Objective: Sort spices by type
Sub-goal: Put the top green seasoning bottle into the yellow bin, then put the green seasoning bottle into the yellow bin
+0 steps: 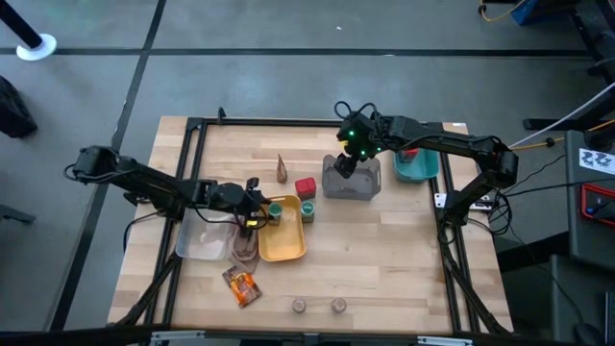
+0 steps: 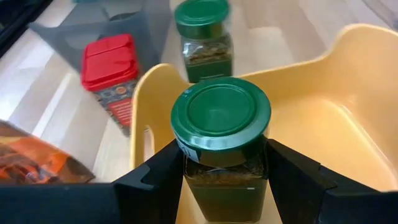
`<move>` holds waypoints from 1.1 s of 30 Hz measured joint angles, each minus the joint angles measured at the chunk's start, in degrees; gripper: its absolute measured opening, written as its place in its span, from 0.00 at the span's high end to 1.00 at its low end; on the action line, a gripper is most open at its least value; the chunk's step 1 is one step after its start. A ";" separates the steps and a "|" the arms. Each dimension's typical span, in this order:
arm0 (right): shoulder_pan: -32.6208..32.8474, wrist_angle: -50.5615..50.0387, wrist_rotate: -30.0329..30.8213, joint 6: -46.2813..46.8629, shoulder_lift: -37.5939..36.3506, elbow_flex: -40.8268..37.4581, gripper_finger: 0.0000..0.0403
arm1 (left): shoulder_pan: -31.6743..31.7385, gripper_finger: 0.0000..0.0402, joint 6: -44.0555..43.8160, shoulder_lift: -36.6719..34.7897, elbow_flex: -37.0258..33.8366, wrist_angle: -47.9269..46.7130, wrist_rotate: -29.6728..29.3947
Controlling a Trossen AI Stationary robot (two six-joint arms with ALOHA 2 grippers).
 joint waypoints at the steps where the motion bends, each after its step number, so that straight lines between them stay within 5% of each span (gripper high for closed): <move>1: 0.00 0.01 -0.86 -0.01 0.00 0.00 0.37 | 0.00 0.54 -0.27 0.04 0.00 0.20 -0.30; 15: 7.11 4.03 -2.99 -2.96 0.00 0.00 0.37 | 0.00 0.54 -0.86 0.05 -0.07 0.12 -1.27; 24: 16.78 13.79 -2.84 -2.97 0.02 -2.49 0.37 | 0.02 0.35 -3.64 0.09 -0.20 -0.32 -5.53; 33: 24.28 26.35 10.04 -5.04 0.01 -10.88 0.37 | 0.02 0.32 -3.64 0.00 -0.20 -0.10 -5.15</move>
